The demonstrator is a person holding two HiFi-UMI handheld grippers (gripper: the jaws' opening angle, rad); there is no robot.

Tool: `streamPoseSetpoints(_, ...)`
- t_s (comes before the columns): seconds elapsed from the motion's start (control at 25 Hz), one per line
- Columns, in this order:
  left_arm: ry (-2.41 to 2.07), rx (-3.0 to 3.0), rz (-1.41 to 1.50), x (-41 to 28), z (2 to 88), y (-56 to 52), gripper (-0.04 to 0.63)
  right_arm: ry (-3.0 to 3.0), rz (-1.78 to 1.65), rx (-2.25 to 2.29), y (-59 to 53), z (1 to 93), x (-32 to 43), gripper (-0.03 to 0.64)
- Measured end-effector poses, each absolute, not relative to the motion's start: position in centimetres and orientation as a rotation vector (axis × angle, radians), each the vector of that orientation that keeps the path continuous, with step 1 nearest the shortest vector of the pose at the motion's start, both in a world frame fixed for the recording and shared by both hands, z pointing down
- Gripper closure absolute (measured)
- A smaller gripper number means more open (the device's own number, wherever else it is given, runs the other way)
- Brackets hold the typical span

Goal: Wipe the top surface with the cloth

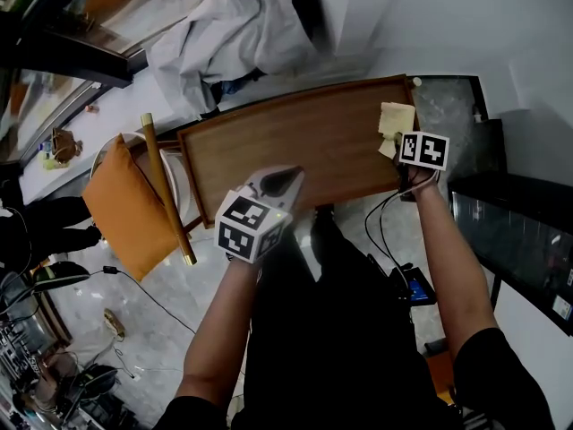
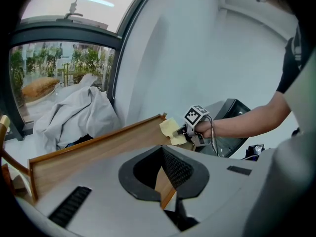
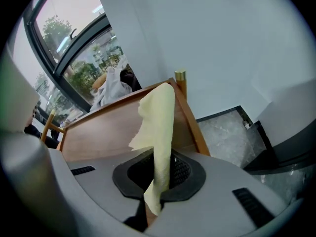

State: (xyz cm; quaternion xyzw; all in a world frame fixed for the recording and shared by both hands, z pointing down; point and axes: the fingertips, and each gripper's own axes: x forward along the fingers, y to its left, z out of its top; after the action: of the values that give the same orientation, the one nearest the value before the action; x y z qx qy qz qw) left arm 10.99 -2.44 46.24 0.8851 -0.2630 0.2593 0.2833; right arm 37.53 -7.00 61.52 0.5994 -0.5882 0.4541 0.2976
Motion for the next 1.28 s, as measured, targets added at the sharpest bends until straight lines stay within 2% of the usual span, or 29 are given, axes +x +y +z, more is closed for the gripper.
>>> streamPoseSetpoints(0.56, -0.717, 2.360, 0.658, 10.1, 45.7, -2.5, 0.586, -1.486, 1.167, 1.749, -6.2, 59.7, 39.9, 0.585)
streamPoseSetpoints(0.8, -0.773, 2.340, 0.628, 7.4, 45.6, -2.3, 0.586, -1.766, 1.180, 1.666, -8.0, 55.7, 30.4, 0.585)
streamPoseSetpoints(1.28, -0.985, 2.245, 0.603, -8.0, 42.6, -1.0, 0.586, -2.023, 1.212, 1.257, -6.1, 55.7, 3.8, 0.586)
